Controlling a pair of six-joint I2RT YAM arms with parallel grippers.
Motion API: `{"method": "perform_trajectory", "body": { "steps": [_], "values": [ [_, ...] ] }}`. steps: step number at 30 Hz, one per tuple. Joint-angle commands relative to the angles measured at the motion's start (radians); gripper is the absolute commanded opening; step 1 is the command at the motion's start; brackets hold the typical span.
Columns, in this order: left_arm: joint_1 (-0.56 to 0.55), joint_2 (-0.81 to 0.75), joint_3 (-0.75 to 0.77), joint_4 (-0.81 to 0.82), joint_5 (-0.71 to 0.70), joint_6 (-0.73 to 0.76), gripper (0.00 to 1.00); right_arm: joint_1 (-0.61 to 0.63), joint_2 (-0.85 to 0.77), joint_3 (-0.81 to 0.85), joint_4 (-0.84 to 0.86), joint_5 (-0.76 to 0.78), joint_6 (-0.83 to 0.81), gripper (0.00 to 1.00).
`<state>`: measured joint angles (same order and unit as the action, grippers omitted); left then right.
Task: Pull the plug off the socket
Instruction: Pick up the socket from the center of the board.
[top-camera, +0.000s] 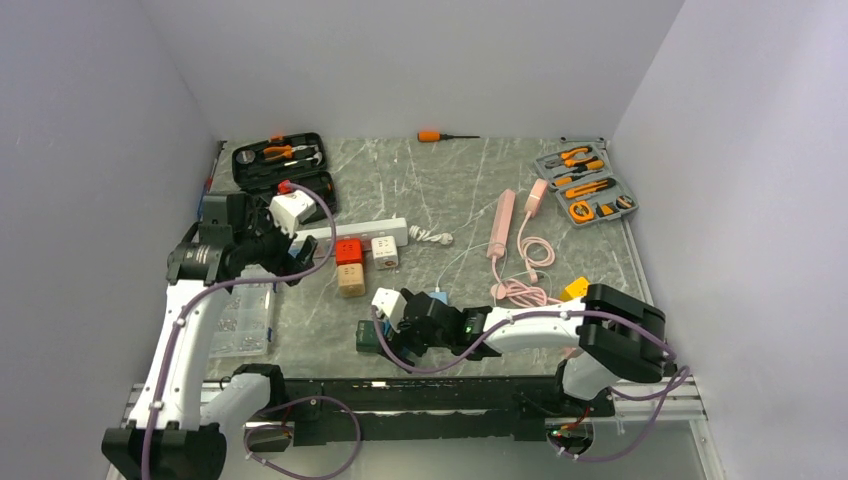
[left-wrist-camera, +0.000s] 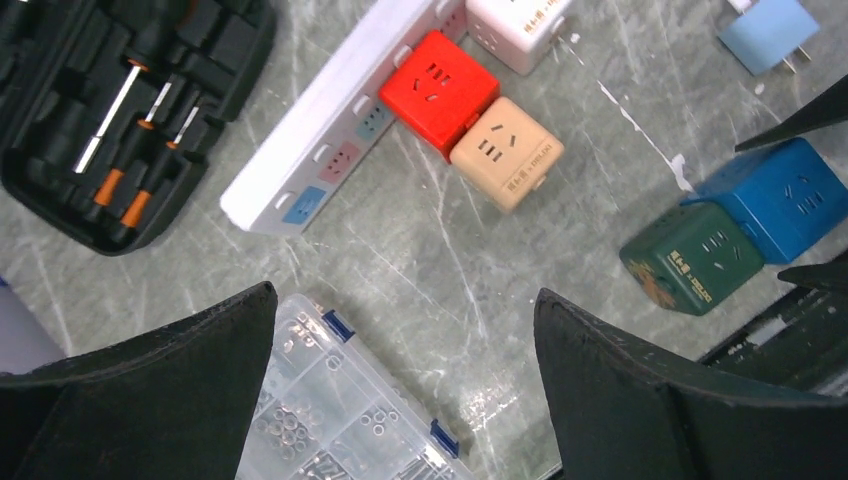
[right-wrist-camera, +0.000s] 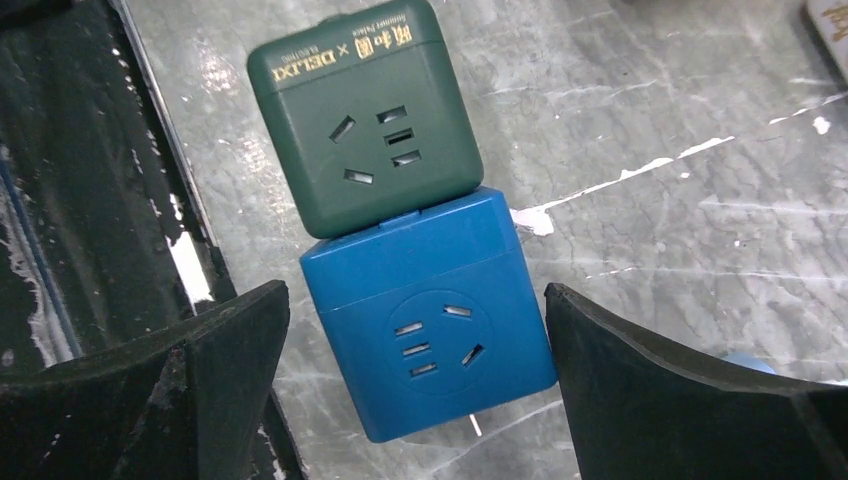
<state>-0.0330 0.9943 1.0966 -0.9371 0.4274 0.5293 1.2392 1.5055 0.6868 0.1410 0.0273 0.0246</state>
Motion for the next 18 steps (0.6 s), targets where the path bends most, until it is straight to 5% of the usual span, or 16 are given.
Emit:
{"method": "perform_trajectory", "body": {
  "steps": [1, 14, 18],
  "values": [
    [0.007, -0.086, -0.037, 0.127, -0.027, -0.082, 0.99, -0.011, 0.042, 0.040, 0.033, -0.075, -0.051, 0.99],
    [0.008, -0.030, -0.019, 0.062, 0.149, -0.014, 0.99, -0.012, 0.093, 0.015, 0.086, -0.081, 0.015, 0.77],
    [0.007, -0.028, -0.038, 0.073, 0.185, -0.005, 0.99, -0.013, 0.081, 0.013, 0.074, -0.051, 0.030, 0.52]
  ]
}}
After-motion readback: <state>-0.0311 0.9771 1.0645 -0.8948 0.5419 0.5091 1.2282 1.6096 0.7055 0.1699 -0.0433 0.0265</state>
